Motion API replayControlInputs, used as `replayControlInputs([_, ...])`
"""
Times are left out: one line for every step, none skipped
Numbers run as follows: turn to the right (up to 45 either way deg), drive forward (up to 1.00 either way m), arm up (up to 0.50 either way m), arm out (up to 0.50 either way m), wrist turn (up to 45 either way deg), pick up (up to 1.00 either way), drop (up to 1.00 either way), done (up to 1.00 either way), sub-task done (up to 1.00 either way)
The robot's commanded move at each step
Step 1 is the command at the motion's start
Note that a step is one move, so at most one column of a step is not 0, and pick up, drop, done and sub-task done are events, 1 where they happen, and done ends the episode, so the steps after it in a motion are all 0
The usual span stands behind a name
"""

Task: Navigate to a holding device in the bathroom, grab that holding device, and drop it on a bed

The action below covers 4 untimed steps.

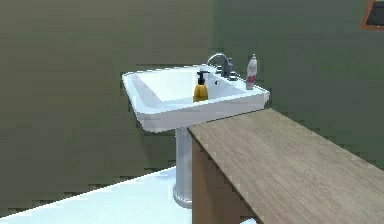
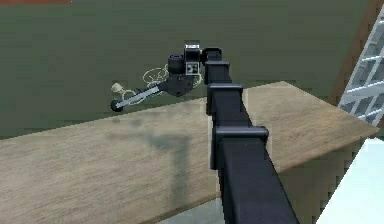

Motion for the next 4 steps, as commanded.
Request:
replayControlInputs([0.0, 0.00, 0.00, 0.00, -45.0, 0.00, 0.00, 0.00, 0.00])
replayControlInputs([0.0, 0.00, 0.00, 0.00, -27.0, 0.00, 0.00, 0.00, 0.00])
replayControlInputs([0.0, 0.00, 0.00, -0.36, 0.0, 0.00, 0.00, 0.00, 0.00])
replayControlInputs([-45.0, 0.00, 0.00, 0.00, 0.0, 0.00, 0.00, 0.00, 0.00])
